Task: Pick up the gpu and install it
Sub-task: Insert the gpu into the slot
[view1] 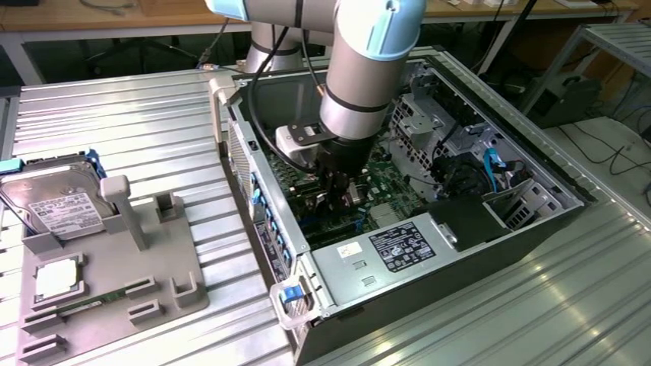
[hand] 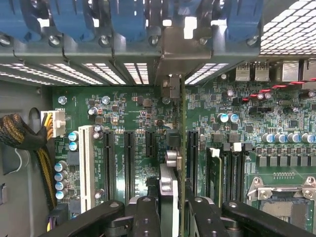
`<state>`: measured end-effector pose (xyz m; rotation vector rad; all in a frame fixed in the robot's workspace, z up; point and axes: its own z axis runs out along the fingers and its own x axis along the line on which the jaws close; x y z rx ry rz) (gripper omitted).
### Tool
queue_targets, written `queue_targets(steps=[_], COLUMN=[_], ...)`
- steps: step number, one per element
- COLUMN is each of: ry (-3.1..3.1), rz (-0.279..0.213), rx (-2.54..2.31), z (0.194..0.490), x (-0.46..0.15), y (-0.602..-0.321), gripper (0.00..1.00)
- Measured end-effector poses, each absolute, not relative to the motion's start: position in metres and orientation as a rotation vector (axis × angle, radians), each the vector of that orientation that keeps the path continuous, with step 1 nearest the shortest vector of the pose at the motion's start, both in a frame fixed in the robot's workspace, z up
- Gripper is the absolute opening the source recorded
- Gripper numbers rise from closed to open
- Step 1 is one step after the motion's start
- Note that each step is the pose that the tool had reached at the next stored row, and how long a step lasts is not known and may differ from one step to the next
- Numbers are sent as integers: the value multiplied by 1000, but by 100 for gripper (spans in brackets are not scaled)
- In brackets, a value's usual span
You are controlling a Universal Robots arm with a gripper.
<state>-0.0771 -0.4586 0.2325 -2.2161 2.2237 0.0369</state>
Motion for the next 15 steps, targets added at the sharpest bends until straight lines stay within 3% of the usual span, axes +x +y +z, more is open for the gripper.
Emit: queue_targets(steps=[7, 8, 15], ry=[2222, 2223, 2221], rz=[38, 37, 34], rx=[-2214, -2215, -2214], z=[235, 238, 270], x=[-77, -77, -77], y=[-458, -458, -458], gripper=[29, 35, 35])
